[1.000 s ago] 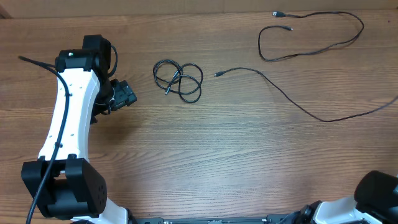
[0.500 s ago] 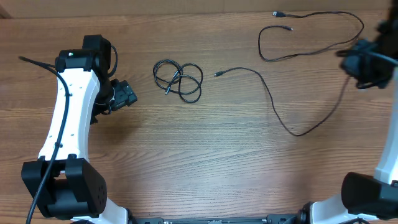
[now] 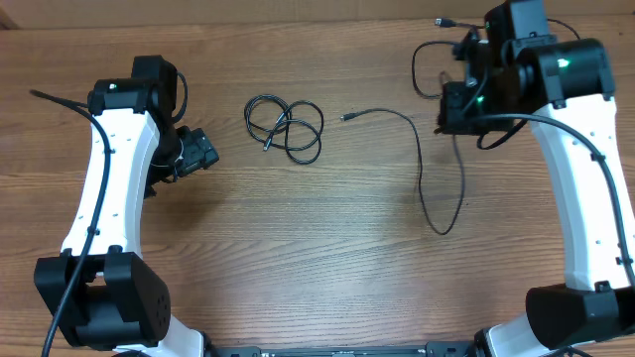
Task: Untangle cables
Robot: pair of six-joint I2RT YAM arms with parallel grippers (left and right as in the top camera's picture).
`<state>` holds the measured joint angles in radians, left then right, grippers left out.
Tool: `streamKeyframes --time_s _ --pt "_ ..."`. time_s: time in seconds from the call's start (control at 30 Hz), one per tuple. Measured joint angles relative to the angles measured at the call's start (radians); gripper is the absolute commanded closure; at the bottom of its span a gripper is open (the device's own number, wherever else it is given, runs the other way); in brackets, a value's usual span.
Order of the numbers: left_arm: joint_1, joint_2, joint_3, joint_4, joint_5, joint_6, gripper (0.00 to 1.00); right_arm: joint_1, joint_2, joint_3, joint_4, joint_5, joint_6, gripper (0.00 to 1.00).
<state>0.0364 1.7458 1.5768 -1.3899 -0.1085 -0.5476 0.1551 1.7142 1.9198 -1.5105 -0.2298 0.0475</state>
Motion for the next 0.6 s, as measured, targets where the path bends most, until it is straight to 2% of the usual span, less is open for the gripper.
streamKeyframes --time_s 0.23,0.5,0.57,0.6 --pt "0.000 0.000 0.000 0.000 0.003 0.000 0.00 0.000 0.000 -0.176 0.097 -0.245 -0.092 0.96" --pt "-0.002 0.000 0.000 0.000 0.003 0.000 0.01 0.000 0.000 -0.369 0.234 -0.421 -0.119 0.96" --pt "-0.002 0.000 0.000 0.000 0.003 0.000 0.00 0.000 0.000 -0.406 0.254 -0.442 -0.120 0.87" --pt "-0.002 0.000 0.000 0.000 0.003 0.000 0.00 0.000 0.000 -0.425 0.263 -0.448 -0.120 0.76"
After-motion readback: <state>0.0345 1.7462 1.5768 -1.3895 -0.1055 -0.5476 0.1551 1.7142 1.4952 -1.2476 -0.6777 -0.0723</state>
